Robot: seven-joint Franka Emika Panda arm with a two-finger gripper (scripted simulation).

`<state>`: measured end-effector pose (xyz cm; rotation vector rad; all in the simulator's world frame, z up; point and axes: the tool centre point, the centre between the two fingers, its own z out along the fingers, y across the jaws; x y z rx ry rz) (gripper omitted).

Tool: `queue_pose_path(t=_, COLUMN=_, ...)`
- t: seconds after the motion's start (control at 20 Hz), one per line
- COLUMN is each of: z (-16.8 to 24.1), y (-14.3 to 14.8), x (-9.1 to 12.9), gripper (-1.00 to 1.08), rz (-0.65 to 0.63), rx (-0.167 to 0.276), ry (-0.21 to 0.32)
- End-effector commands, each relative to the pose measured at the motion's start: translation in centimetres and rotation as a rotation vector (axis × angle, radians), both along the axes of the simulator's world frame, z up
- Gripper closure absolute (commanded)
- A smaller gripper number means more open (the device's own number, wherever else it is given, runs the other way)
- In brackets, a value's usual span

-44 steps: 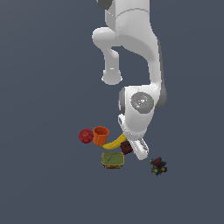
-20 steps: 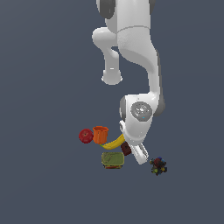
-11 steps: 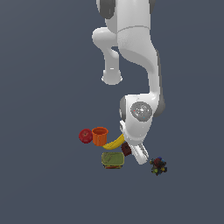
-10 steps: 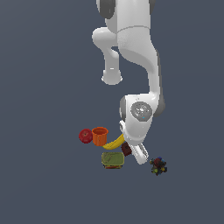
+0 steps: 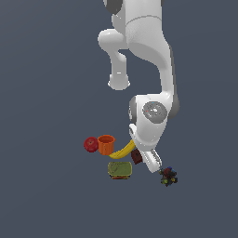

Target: Pick up a designated object from a clutter of objects.

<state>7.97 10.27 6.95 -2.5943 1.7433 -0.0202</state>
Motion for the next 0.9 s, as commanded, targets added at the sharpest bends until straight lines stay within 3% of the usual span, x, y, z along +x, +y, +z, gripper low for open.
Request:
queue_pose_path(t=0.0, z=1.8, y=0.5, x=0.0, gripper=1.08, rz=0.000, rx=0.000, ry=-0.002)
queue_pose_path(t=0.85, z=19.8, y=5.1, x=-0.3, gripper=1.08, rz=-0.004, rx=-0.004, ry=0.009)
